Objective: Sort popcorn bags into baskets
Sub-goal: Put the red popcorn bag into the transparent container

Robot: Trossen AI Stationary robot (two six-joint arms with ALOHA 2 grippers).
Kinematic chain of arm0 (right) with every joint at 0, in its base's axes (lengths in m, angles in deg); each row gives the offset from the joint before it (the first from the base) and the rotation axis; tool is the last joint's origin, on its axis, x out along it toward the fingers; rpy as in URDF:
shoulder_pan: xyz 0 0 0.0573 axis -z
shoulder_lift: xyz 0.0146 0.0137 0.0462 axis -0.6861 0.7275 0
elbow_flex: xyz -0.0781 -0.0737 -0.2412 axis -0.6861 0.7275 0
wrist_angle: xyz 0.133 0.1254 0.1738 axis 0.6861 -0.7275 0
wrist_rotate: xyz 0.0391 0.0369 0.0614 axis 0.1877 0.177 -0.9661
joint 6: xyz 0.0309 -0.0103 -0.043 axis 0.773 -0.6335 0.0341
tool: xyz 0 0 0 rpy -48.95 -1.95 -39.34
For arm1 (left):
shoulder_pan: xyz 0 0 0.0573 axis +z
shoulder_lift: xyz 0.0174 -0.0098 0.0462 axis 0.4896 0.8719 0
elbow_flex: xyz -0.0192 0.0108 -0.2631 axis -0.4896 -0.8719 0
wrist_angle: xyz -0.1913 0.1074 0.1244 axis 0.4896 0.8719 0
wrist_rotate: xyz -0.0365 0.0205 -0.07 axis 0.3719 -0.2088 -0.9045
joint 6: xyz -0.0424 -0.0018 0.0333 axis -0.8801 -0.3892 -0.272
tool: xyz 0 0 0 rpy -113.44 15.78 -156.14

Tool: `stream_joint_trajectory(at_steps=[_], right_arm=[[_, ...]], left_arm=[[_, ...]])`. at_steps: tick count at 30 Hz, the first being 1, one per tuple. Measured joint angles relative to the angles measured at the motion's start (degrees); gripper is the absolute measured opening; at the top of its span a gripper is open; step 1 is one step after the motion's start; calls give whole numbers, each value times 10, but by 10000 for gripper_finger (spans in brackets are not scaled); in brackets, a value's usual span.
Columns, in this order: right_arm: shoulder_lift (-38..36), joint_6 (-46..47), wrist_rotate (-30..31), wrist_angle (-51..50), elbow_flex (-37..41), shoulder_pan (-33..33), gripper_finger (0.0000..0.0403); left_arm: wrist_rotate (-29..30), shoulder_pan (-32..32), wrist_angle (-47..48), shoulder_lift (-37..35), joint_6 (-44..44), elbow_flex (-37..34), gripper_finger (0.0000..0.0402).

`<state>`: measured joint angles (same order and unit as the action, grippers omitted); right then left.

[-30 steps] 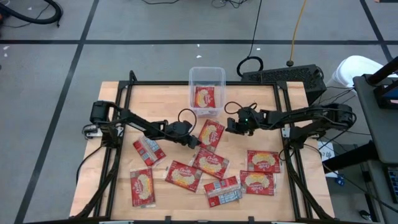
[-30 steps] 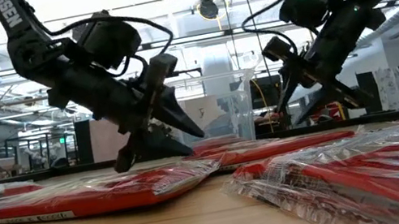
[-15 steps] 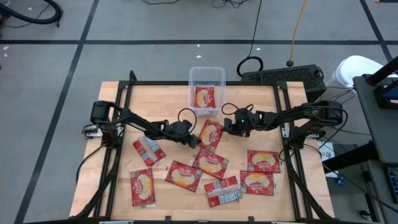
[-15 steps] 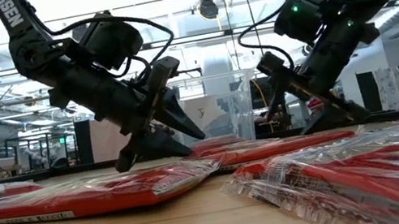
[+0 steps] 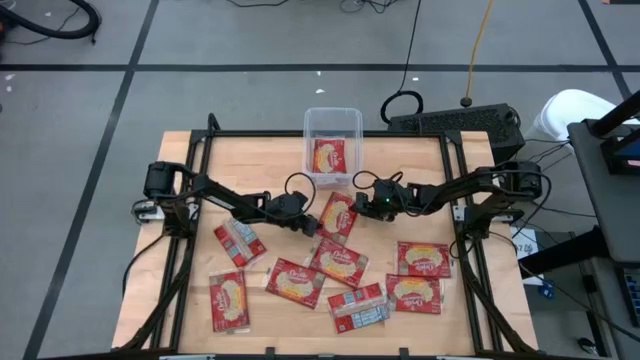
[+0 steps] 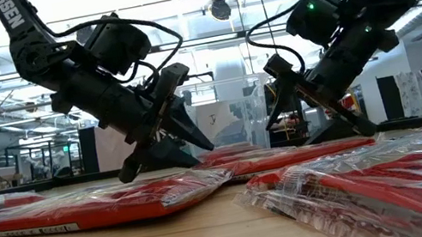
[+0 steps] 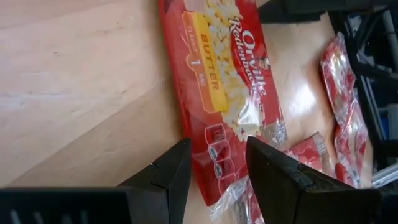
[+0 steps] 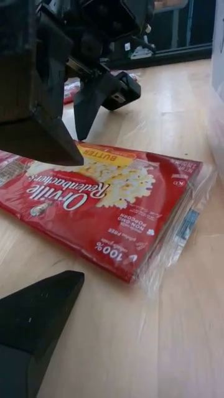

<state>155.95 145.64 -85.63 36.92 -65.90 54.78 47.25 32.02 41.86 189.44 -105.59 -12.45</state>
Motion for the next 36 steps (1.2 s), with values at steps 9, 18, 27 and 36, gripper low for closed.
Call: stream_joint_trajectory(at_steps=[9, 18, 27, 36], right_arm=[[0, 0, 0, -1, 1, 0, 289], [1, 2, 1, 1, 1, 0, 288], [1, 12, 2, 4, 1, 0, 288], [1, 42, 2, 13, 1, -1, 288]], left_arm=[[14, 7, 102, -40, -55, 19, 154], [-9, 25, 64, -12, -53, 21, 65], [-24, 33, 48, -1, -103, 23, 8], [-60, 32, 101, 3, -107, 86, 6]])
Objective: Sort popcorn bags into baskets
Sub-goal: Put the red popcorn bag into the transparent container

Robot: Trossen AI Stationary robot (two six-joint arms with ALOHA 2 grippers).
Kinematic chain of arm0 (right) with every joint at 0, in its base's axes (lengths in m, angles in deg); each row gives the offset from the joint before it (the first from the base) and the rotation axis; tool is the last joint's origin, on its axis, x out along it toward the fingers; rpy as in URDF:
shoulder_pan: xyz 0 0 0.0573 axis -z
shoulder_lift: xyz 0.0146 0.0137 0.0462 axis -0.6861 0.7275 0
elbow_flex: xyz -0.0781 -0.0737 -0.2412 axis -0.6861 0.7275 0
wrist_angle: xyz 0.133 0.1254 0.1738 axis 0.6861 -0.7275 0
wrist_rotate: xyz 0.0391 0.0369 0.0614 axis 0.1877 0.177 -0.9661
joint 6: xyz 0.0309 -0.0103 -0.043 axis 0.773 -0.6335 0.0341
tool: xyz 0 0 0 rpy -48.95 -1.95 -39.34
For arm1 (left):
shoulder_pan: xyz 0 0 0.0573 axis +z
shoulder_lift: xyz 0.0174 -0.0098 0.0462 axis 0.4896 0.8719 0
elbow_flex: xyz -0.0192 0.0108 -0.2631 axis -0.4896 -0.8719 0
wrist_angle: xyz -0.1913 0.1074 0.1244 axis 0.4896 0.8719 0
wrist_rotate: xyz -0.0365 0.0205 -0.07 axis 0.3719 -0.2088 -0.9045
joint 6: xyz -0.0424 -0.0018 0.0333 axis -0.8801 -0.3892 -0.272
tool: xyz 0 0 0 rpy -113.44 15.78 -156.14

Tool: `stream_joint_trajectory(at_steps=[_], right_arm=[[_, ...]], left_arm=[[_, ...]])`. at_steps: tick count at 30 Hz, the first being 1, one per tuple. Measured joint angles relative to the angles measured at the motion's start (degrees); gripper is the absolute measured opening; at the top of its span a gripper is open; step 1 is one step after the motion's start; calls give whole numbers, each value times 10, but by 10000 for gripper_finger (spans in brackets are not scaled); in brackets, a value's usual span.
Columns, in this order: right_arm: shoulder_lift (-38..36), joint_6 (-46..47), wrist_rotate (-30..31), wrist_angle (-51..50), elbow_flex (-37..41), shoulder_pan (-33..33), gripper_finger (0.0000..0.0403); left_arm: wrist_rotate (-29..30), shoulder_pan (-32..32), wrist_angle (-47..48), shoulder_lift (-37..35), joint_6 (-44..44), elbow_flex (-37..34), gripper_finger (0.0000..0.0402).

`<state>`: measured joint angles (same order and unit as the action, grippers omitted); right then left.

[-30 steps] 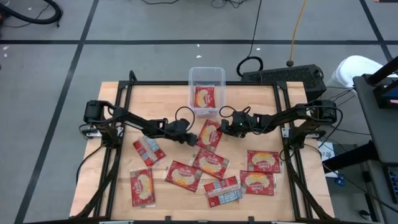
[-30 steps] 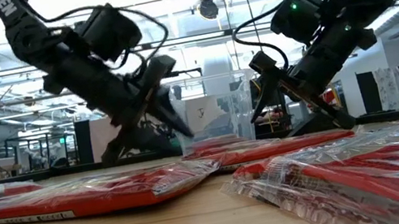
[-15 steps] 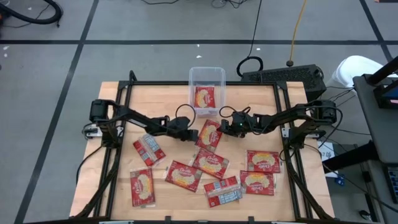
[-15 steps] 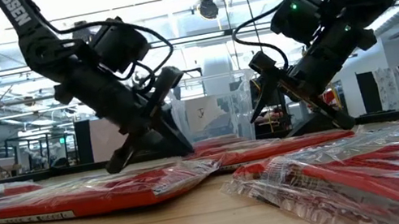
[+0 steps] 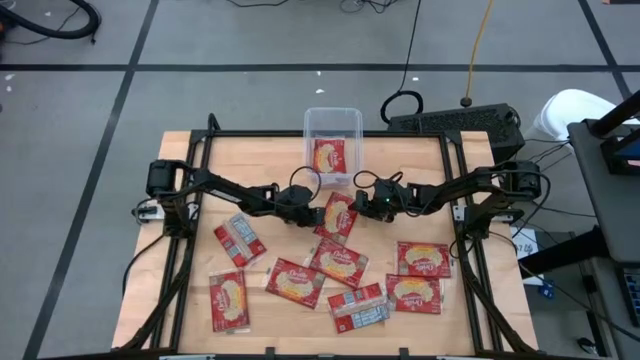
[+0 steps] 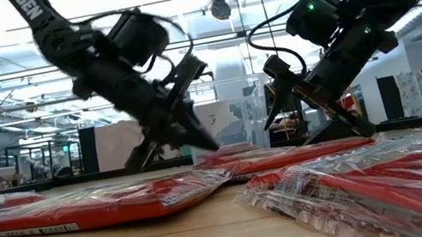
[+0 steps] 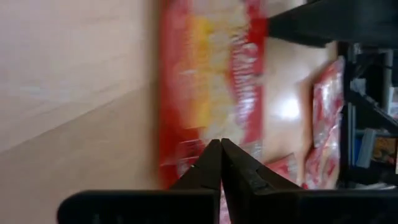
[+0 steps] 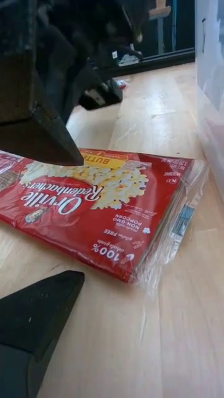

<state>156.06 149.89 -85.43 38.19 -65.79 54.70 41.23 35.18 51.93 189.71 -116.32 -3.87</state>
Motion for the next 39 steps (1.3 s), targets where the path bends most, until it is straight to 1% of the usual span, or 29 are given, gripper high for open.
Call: stream_joint_trajectory(at_steps=[3, 5, 7, 9, 14, 20, 24, 34, 37, 39], right_arm=[[0, -1, 0, 0, 0, 0, 288], [0, -1, 0, -1, 0, 0, 288], [0, -2, 0, -3, 0, 0, 288], [0, -2, 0, -6, 0, 0, 288], [0, -4, 2, -11, 0, 0, 288], [0, -8, 3, -14, 0, 0, 288], [0, -17, 1, -5, 0, 0, 288], [2, -54, 0, 28, 2, 0, 287], [2, -72, -2, 47, 2, -1, 279], [2, -84, -14, 61, 2, -2, 267]], left_arm=[[3, -2, 79, 0, 34, 40, 6], [17, -2, 136, 0, 60, 63, 8], [36, -2, 179, 0, 75, 73, 9], [48, -2, 197, 0, 81, 72, 9], [63, -6, 192, 25, 81, 73, 9], [51, -13, 127, 54, 75, 74, 10], [45, -14, 125, 64, 75, 75, 10], [41, -14, 107, 66, 80, 74, 10], [41, -14, 107, 66, 82, 74, 10], [41, -14, 107, 66, 82, 74, 10]])
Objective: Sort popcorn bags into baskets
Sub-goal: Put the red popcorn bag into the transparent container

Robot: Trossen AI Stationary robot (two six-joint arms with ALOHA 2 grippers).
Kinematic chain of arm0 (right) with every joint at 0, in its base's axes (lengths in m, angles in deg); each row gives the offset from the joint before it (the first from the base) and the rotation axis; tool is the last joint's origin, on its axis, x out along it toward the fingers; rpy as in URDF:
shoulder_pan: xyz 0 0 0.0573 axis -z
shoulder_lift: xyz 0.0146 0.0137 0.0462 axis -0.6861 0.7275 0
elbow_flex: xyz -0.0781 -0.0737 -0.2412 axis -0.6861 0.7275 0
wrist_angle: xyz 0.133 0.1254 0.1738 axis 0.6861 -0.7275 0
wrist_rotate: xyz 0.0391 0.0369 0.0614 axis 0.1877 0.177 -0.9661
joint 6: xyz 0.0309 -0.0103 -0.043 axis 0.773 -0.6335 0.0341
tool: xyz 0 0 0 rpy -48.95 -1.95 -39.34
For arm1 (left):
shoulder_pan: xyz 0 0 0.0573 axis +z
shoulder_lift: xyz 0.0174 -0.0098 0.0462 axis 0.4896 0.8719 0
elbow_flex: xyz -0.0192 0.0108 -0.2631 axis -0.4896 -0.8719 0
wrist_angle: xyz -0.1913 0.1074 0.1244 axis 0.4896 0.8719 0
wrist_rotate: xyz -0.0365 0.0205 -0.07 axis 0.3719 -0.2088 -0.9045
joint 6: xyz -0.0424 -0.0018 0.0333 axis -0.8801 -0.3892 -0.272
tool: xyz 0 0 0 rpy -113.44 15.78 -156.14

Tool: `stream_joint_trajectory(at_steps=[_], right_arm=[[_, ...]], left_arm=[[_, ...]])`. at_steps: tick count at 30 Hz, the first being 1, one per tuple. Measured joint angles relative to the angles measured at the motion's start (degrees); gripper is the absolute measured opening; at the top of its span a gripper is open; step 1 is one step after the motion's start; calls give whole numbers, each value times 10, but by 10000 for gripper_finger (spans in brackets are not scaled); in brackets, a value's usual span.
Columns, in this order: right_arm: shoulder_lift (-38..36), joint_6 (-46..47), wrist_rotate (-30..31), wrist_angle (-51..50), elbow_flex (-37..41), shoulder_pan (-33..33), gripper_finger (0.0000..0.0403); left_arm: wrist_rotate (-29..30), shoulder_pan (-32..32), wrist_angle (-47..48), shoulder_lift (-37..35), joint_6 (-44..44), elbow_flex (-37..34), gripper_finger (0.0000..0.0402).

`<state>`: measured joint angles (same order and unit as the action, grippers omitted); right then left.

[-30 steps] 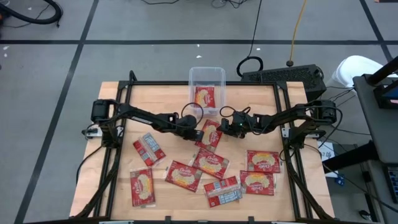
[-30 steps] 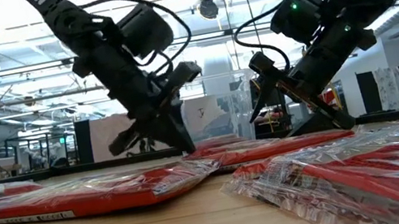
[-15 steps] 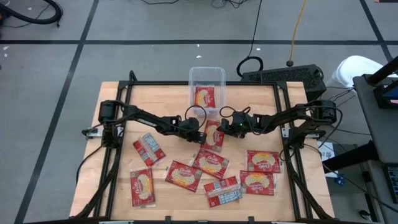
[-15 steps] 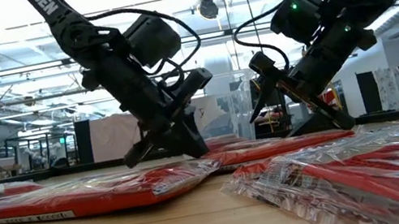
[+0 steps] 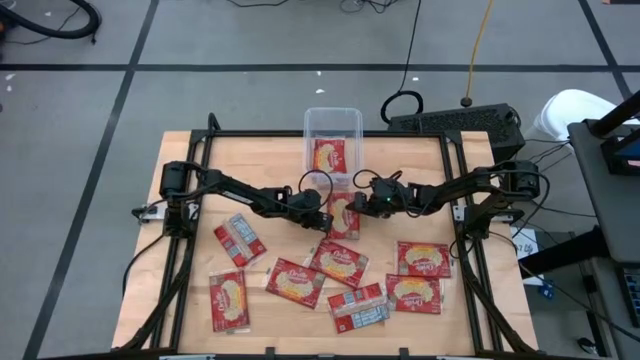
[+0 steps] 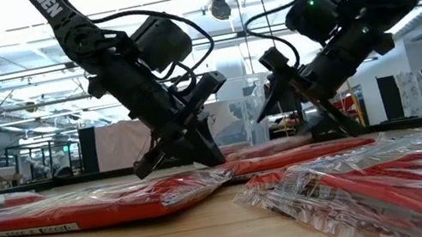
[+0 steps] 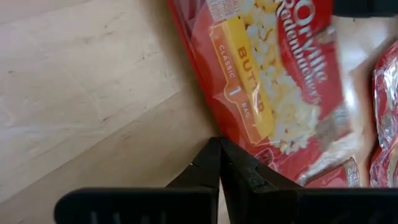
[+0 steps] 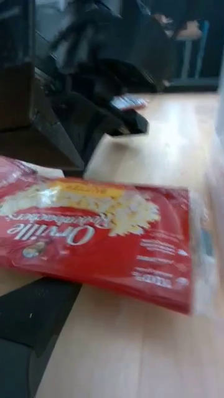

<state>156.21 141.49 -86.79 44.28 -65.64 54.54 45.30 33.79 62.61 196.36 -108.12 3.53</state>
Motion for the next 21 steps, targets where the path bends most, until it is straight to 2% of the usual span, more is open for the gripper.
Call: stream_joint_trajectory(at_steps=[8, 14, 16, 18, 19, 21], right_arm=[[-1, -23, -34, 2, 0, -1, 179], [-1, -20, -37, 3, 0, -1, 83], [-1, -19, -49, 3, -1, -1, 48], [-1, -20, -61, 4, -1, -1, 16], [-1, -23, -66, 4, -1, -1, 11], [-1, -24, -82, 3, -1, -1, 13]], left_arm=[[0, 0, 2, 0, 10, 0, 10], [-9, 0, -1, 0, 12, -1, 10], [-42, 2, 1, -7, 24, -1, 10], [-105, 4, 17, -22, 36, -4, 10], [-130, 3, 29, -35, 38, -5, 10], [-141, 1, 44, -72, 39, -4, 10]])
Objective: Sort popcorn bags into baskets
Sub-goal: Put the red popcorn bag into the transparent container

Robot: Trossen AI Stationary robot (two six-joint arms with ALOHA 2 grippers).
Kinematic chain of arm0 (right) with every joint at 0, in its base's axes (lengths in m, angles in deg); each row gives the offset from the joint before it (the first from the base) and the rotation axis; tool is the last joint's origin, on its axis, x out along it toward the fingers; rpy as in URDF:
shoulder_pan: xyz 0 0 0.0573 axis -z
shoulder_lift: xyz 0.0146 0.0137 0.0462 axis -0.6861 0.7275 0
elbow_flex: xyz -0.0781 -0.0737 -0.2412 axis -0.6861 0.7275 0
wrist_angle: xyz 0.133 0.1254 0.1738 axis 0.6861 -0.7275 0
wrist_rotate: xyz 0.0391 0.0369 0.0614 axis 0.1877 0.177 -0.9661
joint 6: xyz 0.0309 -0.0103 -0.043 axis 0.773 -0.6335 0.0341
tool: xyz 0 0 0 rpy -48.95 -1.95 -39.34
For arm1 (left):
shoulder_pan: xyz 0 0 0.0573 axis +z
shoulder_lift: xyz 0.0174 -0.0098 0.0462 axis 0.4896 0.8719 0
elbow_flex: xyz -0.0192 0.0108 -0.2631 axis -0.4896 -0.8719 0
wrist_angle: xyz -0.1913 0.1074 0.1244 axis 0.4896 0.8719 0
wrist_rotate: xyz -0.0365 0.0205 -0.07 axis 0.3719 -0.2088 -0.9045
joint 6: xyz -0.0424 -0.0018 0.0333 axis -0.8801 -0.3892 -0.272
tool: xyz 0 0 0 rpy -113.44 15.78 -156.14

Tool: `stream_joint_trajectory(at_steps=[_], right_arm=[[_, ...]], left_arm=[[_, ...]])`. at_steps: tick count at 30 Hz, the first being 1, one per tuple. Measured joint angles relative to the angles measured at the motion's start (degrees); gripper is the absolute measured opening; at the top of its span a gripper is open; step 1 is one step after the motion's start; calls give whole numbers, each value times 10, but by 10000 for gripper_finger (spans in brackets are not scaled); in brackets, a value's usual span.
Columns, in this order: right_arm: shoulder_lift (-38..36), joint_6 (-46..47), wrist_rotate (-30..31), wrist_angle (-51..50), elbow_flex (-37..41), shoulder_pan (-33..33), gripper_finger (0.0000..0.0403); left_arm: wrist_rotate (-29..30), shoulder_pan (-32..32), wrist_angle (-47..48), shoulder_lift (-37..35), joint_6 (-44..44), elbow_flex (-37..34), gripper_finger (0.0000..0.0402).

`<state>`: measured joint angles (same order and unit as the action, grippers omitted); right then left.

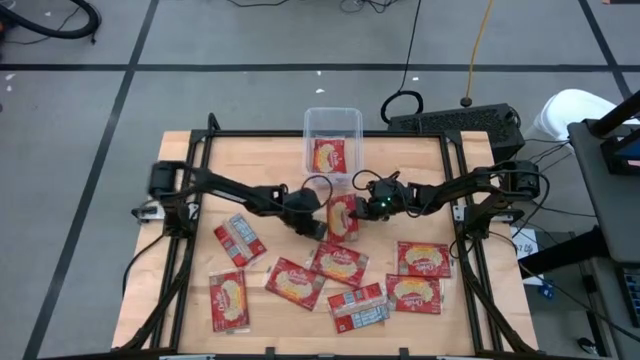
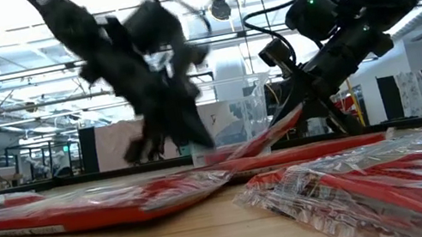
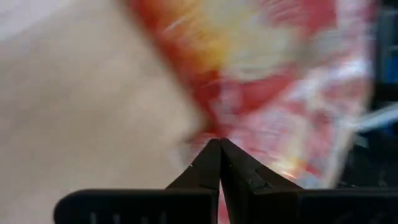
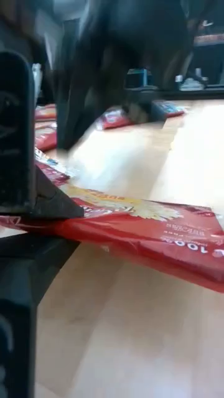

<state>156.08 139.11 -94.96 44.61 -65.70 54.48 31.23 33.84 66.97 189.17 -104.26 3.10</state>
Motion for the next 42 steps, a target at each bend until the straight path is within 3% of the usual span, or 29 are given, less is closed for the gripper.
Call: stream_joint_trajectory(at_steps=[7, 11, 19, 27, 33, 38, 42], right_arm=[[-15, -2, -80, 35, -1, 1, 6], [-51, 13, -95, 53, -2, 0, 7], [-173, 44, -81, 21, -1, 0, 6], [-301, 27, 35, -130, -36, 0, 6], [-326, -49, 98, -214, -106, 1, 6], [-326, -171, 109, -193, -147, 13, 6], [-328, -216, 105, -170, -169, 29, 6]], left_arm=[[113, 2, 135, -148, 43, 1, 10], [170, 12, 194, -205, 74, 2, 10], [180, 36, 228, -241, 85, 3, 10], [177, 39, 171, -242, 78, 3, 10], [151, 39, 55, -242, 79, 3, 17], [108, 43, -79, -242, 68, 3, 65], [79, 53, -162, -242, 40, 3, 122]])
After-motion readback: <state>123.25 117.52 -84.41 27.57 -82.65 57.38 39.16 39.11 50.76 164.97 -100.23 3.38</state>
